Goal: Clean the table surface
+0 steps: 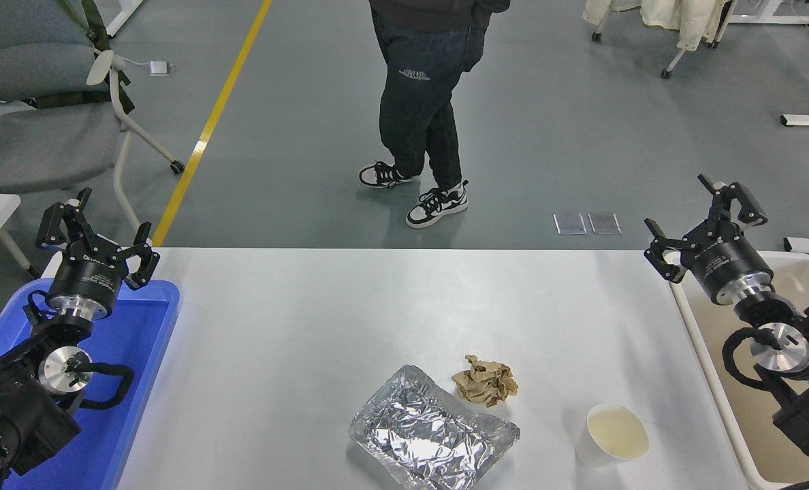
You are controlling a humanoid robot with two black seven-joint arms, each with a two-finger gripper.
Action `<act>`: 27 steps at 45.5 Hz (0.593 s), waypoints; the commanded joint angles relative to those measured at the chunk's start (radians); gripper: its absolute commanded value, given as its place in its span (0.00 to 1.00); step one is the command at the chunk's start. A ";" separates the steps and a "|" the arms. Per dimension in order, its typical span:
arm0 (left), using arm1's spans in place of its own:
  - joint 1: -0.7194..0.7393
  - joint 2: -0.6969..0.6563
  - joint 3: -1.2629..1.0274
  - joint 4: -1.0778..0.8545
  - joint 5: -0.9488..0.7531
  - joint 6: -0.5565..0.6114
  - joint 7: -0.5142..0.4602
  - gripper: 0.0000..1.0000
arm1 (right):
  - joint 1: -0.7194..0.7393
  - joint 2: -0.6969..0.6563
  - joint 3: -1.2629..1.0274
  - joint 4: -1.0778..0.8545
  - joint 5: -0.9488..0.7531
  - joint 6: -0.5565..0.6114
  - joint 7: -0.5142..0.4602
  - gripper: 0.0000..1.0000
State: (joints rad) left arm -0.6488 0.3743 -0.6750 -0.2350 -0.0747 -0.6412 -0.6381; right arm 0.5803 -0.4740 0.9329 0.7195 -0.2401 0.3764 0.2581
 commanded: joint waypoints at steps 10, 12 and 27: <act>0.000 0.000 0.000 -0.001 0.000 0.000 0.000 1.00 | -0.020 -0.262 -0.118 0.414 -0.430 -0.001 0.009 1.00; 0.000 0.000 0.000 0.000 0.000 0.000 0.000 1.00 | -0.031 -0.282 -0.121 0.440 -0.513 -0.004 0.013 1.00; 0.000 0.000 0.000 -0.001 0.000 0.000 0.000 1.00 | -0.016 -0.417 -0.302 0.629 -0.771 0.007 -0.037 1.00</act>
State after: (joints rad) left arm -0.6489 0.3743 -0.6750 -0.2353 -0.0751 -0.6413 -0.6381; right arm 0.5347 -0.7722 0.7818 1.2033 -0.8504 0.3792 0.2651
